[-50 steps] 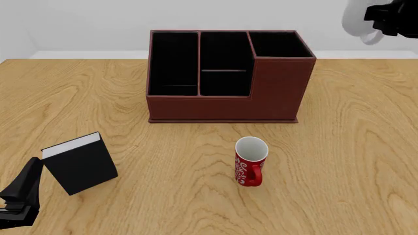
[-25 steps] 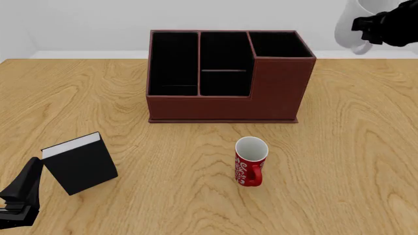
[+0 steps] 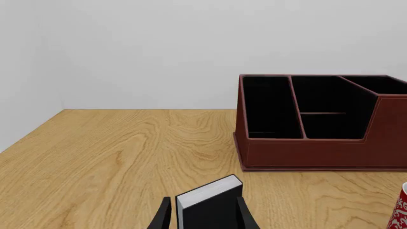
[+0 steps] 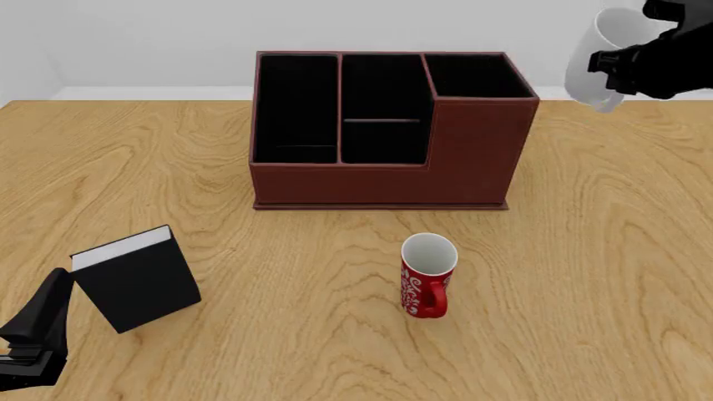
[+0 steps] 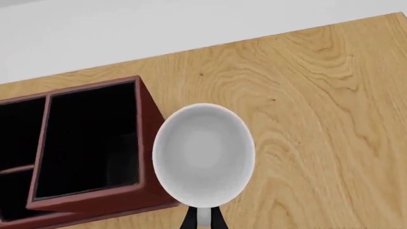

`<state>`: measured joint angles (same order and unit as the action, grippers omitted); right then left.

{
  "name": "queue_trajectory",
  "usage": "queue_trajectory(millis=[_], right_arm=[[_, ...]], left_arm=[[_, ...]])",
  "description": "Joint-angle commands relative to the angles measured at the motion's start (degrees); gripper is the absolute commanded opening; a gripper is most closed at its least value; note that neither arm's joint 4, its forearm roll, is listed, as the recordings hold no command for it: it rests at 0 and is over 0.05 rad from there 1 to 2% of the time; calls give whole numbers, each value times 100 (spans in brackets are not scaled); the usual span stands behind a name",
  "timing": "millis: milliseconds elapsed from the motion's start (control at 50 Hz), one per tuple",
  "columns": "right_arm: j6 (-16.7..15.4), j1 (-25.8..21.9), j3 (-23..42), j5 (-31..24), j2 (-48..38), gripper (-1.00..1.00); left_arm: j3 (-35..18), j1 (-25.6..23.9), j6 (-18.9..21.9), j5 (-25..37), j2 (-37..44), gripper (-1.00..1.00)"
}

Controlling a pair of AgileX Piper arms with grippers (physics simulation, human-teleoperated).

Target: Pick up the white mug and place it to the right of the caddy.

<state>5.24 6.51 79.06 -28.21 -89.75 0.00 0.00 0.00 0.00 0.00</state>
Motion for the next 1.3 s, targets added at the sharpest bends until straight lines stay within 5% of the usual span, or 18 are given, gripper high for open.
queue_trajectory(millis=[20, 1300], right_arm=[[97, 58, 120, 35, -229, -100], [89, 312, 886, -315, -1494, -100]], left_arm=[[0, 0, 0, 0, 0, 100], [0, 0, 0, 0, 0, 100]])
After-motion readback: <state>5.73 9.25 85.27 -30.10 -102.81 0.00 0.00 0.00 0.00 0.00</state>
